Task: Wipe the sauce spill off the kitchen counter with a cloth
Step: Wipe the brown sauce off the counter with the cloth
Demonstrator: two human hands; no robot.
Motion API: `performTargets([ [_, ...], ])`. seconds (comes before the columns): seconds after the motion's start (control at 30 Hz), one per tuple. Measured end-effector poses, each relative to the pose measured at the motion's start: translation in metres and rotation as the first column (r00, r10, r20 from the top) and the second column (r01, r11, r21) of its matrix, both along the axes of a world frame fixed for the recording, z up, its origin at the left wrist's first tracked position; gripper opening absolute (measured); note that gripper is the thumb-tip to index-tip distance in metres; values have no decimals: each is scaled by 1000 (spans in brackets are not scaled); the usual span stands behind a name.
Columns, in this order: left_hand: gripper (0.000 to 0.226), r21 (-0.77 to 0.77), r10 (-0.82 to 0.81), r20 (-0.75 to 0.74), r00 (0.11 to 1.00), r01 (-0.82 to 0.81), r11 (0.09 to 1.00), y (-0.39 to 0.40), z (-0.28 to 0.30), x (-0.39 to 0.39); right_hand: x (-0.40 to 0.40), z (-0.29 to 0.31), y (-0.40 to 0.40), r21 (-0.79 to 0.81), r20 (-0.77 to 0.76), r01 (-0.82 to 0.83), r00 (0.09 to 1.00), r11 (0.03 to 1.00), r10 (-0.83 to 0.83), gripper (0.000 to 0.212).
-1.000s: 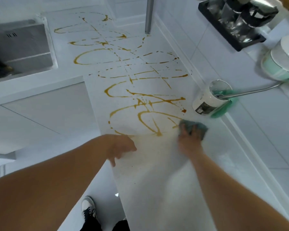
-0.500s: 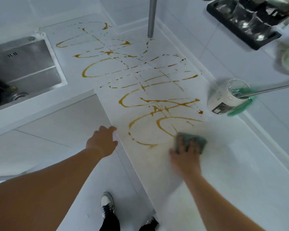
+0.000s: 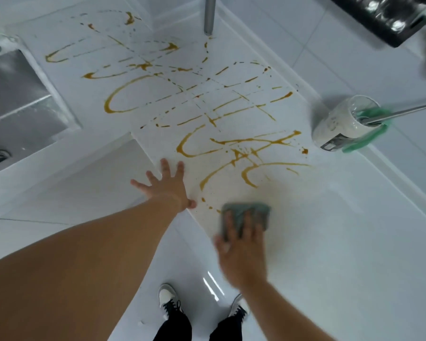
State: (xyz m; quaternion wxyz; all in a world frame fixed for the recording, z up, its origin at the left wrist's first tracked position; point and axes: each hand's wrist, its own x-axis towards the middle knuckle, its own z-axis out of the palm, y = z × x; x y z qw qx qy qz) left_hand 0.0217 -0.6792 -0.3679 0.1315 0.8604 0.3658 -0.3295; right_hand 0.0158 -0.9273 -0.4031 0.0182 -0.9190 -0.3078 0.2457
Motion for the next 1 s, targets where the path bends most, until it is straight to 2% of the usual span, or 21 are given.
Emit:
performTargets([
  [0.07,129,12,-25,-11,1000,25,1000,0,2,2,-10,10,3,87,-136,-87,986,992,98,65],
  [0.13,129,33,-81,-27,996,82,996,0,4,4,34,12,-7,80,-129,-221,965,972,230,69],
  [0.17,129,47,-104,-29,994,105,993,0,3,6,64,12,-11,42,-128,-150,980,988,154,72],
  [0.2,129,54,-118,-31,993,119,991,0,3,6,96,12,-13,29,-94,10,996,1000,-8,70],
  [0.27,129,48,-120,-34,992,121,991,1,2,6,126,15,-11,-35,-51,311,949,950,-312,62],
  [0.3,129,42,-117,-35,993,118,992,1,2,5,118,17,-1,-61,-20,315,948,947,-317,63],
  [0.33,129,36,-117,-33,993,119,992,1,2,5,95,14,10,-58,1,286,958,956,-286,66],
  [0.37,129,35,-120,-27,992,121,992,1,2,6,64,8,21,-52,-16,172,985,984,-173,70],
  [0.47,128,41,-135,-18,991,136,990,3,4,7,1,-2,26,101,-103,-81,990,992,92,64],
  [0.53,128,42,-152,-27,988,153,987,2,5,8,25,3,11,182,-85,-220,968,959,238,56],
  [0.57,128,49,-163,-31,986,165,985,1,5,8,50,7,0,204,-89,-199,971,959,221,52],
  [0.6,129,58,-171,-32,985,173,983,2,5,9,79,9,-9,208,-129,-22,990,978,49,49],
  [0.63,129,61,-174,-34,984,176,982,2,5,9,106,16,-18,199,-162,233,966,952,-203,49],
  [0.67,129,58,-176,-35,984,178,982,2,5,9,124,20,-22,157,-150,423,903,892,-402,49],
  [0.7,129,58,-178,-33,983,180,982,2,5,8,130,23,-20,89,-142,525,848,847,-510,49],
  [0.73,129,63,-181,-28,983,182,981,2,4,8,123,19,-11,86,-86,512,858,854,-506,55],
  [0.8,130,54,-179,-11,984,180,982,2,4,8,68,13,17,91,11,241,970,966,-243,64],
  [0.9,130,7,-156,19,988,156,988,6,2,7,-7,0,25,186,-15,5,1000,983,-2,61],
  [1.0,132,-49,-178,-5,984,178,983,12,2,5,37,0,0,81,-30,-253,966,964,256,60],
])
